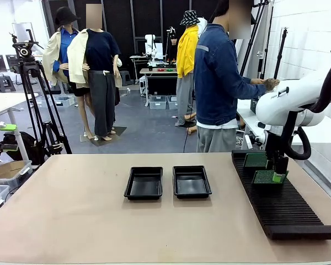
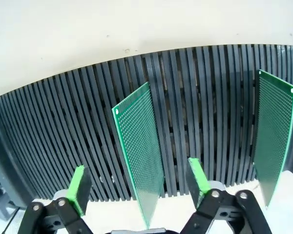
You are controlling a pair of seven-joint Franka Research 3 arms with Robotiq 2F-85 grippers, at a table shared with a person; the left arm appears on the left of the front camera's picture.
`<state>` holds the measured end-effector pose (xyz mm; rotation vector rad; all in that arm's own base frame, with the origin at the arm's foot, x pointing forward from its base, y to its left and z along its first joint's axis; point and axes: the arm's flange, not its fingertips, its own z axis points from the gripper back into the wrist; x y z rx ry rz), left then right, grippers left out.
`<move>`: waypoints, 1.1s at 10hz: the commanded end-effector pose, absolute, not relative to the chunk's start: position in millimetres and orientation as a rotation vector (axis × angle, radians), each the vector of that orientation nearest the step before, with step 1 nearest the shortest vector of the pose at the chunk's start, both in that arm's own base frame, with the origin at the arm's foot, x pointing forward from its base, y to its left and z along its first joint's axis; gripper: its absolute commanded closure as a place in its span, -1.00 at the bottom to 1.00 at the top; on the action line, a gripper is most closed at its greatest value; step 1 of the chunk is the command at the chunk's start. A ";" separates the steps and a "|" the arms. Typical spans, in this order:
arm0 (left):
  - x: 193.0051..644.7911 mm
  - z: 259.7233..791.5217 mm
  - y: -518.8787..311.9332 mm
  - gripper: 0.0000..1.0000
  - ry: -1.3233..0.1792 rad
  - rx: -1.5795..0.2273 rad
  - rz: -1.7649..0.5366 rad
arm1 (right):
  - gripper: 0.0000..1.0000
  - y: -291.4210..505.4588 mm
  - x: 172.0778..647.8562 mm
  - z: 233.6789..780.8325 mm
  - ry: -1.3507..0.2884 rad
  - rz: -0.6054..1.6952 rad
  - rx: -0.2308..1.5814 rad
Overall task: Inspect and transfer BCBs to ESD trays.
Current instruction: Pick up the Blank PCB from the PCB Rack and place it in the left ESD tray.
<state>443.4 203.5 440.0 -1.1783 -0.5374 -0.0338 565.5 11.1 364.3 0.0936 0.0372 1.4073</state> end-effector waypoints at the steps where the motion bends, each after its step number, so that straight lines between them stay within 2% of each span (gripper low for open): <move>1: 442.6 442.2 204.1 -1.00 -0.543 -1.178 -0.035 | -0.68 8.9 559.3 360.9 0.045 1.430 0.067; 6: 442.6 442.2 204.1 -1.00 -0.543 -1.178 -0.035 | 0.86 11.7 561.7 358.2 0.054 1.438 0.062; 7: 442.6 442.2 204.1 -1.00 -0.543 -1.178 -0.035 | 1.00 12.5 561.9 358.2 0.057 1.440 0.059; 11: 442.6 442.2 204.1 -1.00 -0.543 -1.178 -0.035 | 1.00 12.3 564.2 357.3 0.060 1.442 0.057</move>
